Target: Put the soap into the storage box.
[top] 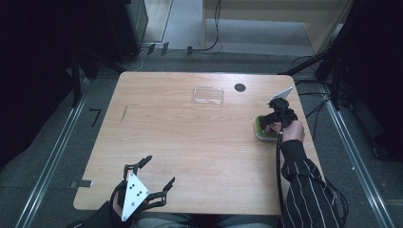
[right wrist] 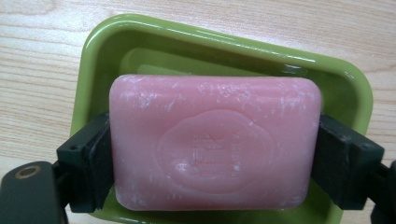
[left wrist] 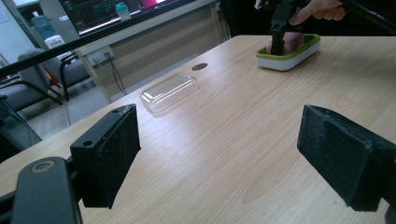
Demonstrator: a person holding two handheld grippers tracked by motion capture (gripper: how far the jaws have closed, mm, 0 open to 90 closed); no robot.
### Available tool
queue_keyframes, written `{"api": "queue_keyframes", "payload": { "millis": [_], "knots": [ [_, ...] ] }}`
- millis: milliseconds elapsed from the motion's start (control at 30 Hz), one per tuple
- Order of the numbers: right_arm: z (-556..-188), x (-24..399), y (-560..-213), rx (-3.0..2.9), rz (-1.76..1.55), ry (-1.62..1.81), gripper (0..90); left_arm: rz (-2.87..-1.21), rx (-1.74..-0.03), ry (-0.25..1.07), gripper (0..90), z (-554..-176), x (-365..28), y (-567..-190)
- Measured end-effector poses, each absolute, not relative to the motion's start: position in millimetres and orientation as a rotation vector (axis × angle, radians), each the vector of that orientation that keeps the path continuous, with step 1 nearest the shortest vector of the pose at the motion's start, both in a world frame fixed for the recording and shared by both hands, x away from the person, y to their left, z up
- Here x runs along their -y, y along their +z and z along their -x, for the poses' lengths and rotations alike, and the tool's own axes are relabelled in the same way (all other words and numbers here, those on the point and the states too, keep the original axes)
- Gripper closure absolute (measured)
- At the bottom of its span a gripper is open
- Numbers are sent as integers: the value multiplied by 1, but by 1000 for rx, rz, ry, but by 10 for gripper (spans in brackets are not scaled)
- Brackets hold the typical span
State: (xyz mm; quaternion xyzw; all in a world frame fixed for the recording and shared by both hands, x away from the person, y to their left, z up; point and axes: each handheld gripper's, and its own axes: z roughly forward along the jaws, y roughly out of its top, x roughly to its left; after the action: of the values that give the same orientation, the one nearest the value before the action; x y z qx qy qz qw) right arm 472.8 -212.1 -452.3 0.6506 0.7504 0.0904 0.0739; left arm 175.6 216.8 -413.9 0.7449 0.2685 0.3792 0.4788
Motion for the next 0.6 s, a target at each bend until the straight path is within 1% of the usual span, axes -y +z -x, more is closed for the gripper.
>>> {"api": "queue_keyframes", "payload": {
  "millis": [600],
  "knots": [
    [-475,213,-459,-2256,-1981,284,139,-1819,-655,926,136,-176,-217,-414]
  ]
}}
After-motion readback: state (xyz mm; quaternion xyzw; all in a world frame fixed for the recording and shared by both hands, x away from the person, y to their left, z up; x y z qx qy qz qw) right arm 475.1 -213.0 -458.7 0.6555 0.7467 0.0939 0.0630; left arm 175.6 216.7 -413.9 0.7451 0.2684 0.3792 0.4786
